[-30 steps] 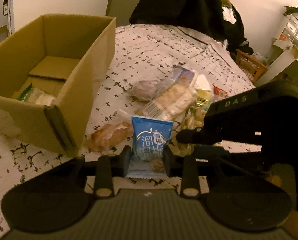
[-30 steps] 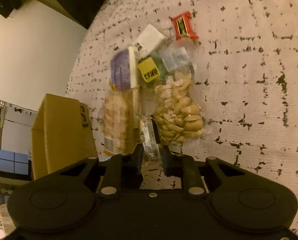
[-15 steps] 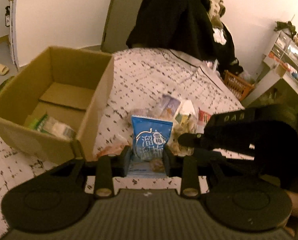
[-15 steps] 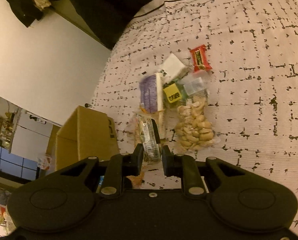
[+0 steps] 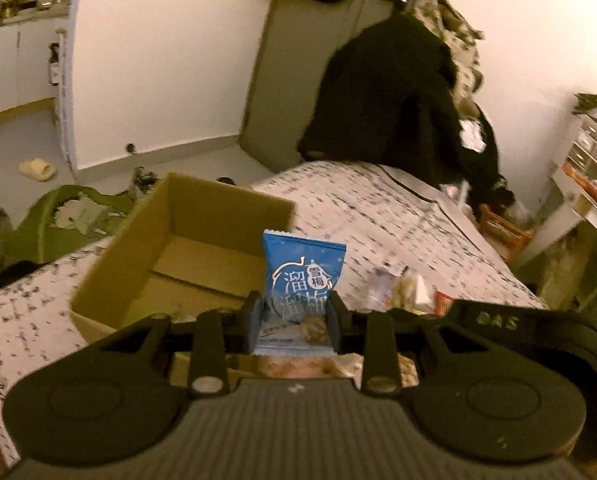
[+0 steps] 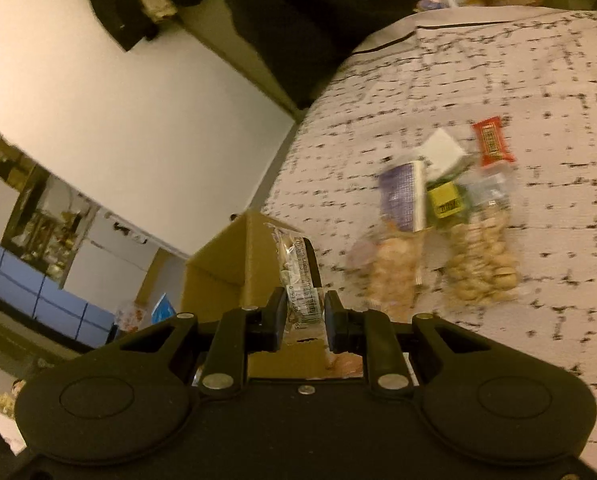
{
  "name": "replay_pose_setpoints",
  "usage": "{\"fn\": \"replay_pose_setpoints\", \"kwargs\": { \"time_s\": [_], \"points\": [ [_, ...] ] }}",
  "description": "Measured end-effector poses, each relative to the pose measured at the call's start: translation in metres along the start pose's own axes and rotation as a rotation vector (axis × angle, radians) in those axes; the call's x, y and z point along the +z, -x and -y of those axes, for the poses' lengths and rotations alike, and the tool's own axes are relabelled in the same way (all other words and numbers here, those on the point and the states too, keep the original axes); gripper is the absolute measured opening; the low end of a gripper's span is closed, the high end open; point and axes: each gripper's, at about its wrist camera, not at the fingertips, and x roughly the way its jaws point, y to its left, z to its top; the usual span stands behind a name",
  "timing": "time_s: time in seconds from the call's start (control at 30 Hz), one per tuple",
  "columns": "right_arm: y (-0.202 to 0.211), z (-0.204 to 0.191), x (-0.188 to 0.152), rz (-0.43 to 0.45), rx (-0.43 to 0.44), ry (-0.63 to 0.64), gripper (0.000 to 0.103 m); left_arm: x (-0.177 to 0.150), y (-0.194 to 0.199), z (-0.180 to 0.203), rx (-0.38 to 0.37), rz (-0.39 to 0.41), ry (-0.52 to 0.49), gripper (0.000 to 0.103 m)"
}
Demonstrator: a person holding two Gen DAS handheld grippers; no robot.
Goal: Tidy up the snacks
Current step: 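Carry the blue packet into the box with the left tool while the right tool carries its packet there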
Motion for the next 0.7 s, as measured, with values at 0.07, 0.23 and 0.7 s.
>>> {"fn": "replay_pose_setpoints", "kwargs": {
  "time_s": [0.07,0.23,0.7],
  "points": [
    [-0.002,-0.008,-0.003,0.001,0.018,0.019,0.02,0.005,0.0,-0.008,0.017,-0.001,0.013,0.032],
    [-0.009,-0.029,-0.008,0.001,0.059,0.065,0.02,0.016,0.002,-0.031,0.071,0.012,0.03,0.032],
    [-0.02,-0.055,-0.016,0.018,0.079,0.153,0.02,0.021,-0.014,-0.079,0.151,-0.008,0.058,0.032]
  ]
}}
